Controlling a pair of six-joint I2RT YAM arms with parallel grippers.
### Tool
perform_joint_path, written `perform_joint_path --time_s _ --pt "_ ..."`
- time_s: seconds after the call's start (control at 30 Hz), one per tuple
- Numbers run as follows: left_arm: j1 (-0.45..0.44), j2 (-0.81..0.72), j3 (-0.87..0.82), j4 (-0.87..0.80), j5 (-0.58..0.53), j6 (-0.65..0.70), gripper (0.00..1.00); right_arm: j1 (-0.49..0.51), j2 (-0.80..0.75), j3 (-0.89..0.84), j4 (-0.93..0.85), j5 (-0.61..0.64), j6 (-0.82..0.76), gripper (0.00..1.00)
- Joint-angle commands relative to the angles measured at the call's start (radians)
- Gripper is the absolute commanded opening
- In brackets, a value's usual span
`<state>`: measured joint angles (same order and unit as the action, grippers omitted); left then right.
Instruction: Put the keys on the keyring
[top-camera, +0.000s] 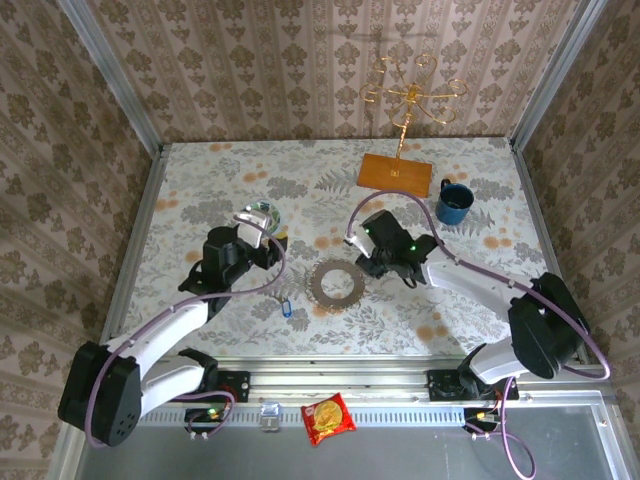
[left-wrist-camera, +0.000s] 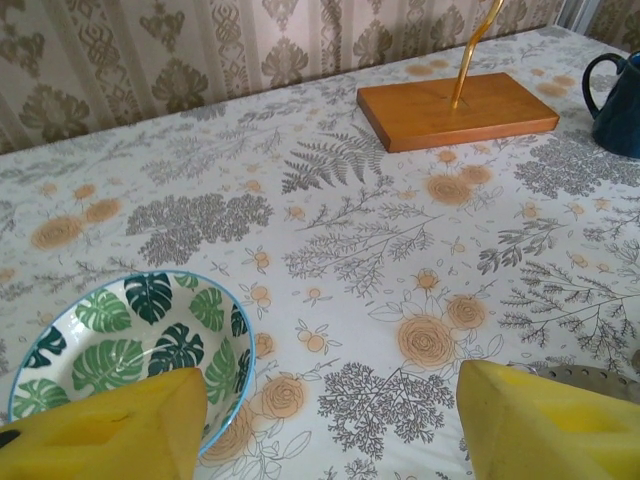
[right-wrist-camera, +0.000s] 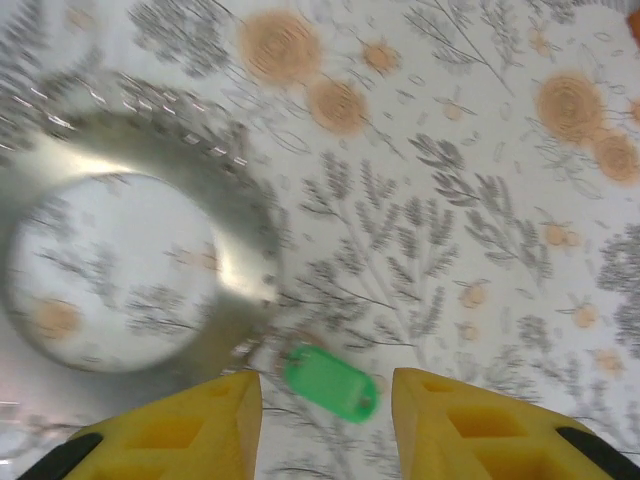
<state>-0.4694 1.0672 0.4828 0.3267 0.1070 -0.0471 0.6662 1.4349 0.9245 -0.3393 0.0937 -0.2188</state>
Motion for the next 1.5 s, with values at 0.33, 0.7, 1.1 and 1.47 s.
perform_joint_path --time_s 0.33,0.7,1.1,1.47 --pt "0.051 0.033 -0.007 -0.023 -0.037 -0.239 0.68 0.18 0.128 0.141 -0.375 -0.011 0.532 0.32" --pt "0.057 0.002 -0.041 -0.047 -0.049 -0.295 0.67 0.21 0.353 0.3 -0.499 0.018 0.528 0.3" --pt "0.061 0.007 -0.038 -0.042 -0.051 -0.285 0.67 0.215 0.44 0.347 -0.544 0.002 0.522 0.24" --pt "0.062 -0.002 -0.037 -0.046 -0.052 -0.278 0.67 0.215 0.463 0.362 -0.591 0.062 0.513 0.14"
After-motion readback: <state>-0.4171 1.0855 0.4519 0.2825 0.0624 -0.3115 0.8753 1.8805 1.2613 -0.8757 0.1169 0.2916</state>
